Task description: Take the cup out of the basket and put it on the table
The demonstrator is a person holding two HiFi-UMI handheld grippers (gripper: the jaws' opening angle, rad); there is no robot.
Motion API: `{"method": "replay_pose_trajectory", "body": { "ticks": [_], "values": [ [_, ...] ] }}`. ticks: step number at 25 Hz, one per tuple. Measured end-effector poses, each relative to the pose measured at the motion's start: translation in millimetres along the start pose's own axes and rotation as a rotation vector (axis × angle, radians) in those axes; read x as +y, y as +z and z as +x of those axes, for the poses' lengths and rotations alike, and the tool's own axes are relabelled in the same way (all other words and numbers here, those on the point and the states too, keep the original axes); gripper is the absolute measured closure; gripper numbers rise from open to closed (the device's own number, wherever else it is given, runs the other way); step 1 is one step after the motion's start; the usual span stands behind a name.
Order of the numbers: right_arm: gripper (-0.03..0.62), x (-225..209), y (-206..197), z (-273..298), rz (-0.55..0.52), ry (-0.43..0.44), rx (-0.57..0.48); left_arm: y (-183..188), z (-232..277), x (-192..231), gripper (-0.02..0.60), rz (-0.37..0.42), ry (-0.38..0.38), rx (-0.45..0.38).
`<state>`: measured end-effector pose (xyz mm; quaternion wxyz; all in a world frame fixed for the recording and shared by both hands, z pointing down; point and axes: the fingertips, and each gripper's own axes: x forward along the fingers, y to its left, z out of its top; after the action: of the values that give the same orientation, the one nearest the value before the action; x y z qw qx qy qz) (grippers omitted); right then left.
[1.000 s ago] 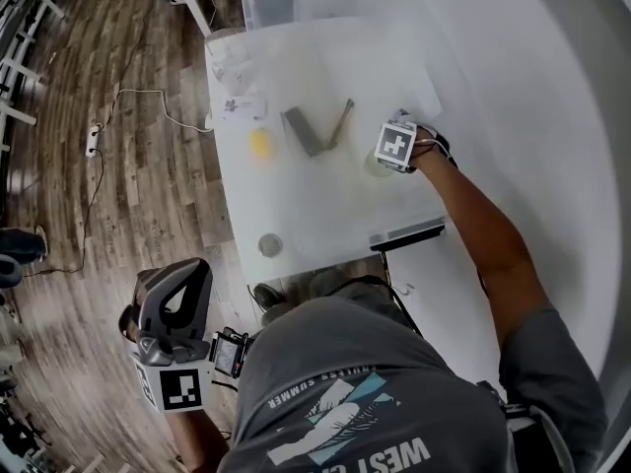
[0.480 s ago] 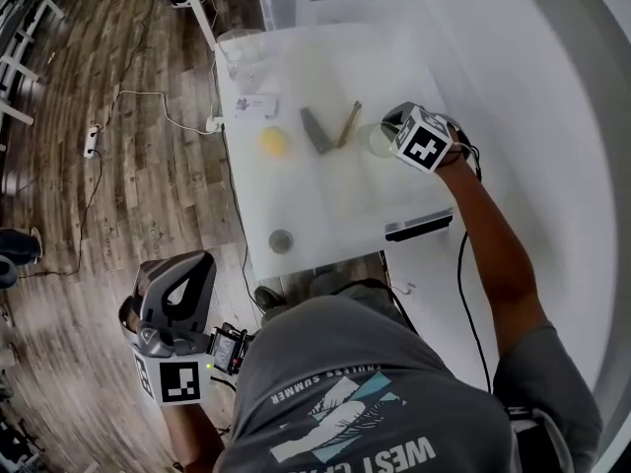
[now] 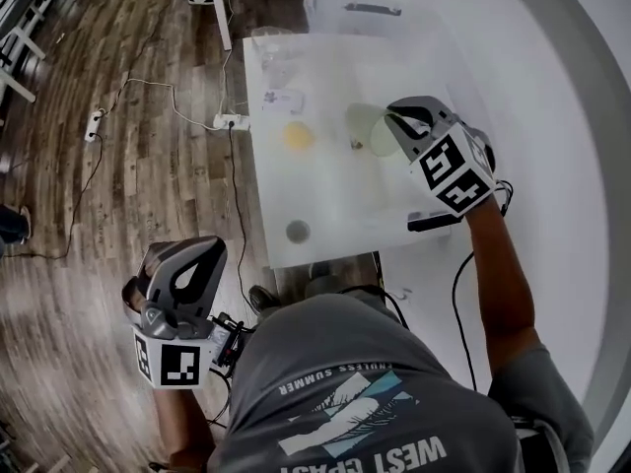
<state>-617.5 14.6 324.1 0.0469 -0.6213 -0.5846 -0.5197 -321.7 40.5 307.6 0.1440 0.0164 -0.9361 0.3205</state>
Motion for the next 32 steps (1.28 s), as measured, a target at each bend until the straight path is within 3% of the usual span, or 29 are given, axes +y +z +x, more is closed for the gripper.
{"method": "replay_pose_trajectory", "body": {
  "ticks": [8, 14, 18, 22, 32],
  "values": [
    [0.568, 68.3, 106.2, 2.1, -0.104, 0.073, -0.13, -40.3, -49.7, 14.3, 0.555, -0.045, 0.075, 0.032],
    [0.568, 134.7, 132.9, 50.2, -0.164, 0.208, -0.089, -69.3, -81.9, 22.6, 0.555, -0.088, 0.127, 0.058],
    [0.568, 175.8, 121.3, 97.1, -0.201, 0.286, -0.001, -82.9, -100.2, 28.1, 0.555, -0.104, 0.151, 0.072],
    [0.568, 213.7, 82.8, 147.9, -0.222, 0.335, 0.119, -89.6, -114.0, 25.6, 0.555, -0.119, 0.166, 0.084],
    [0.568, 274.5, 1.7, 215.7, -0.175, 0.476, 0.363, -108.6, -146.6, 19.3, 0.555, -0.145, 0.192, 0.142]
  ]
}}
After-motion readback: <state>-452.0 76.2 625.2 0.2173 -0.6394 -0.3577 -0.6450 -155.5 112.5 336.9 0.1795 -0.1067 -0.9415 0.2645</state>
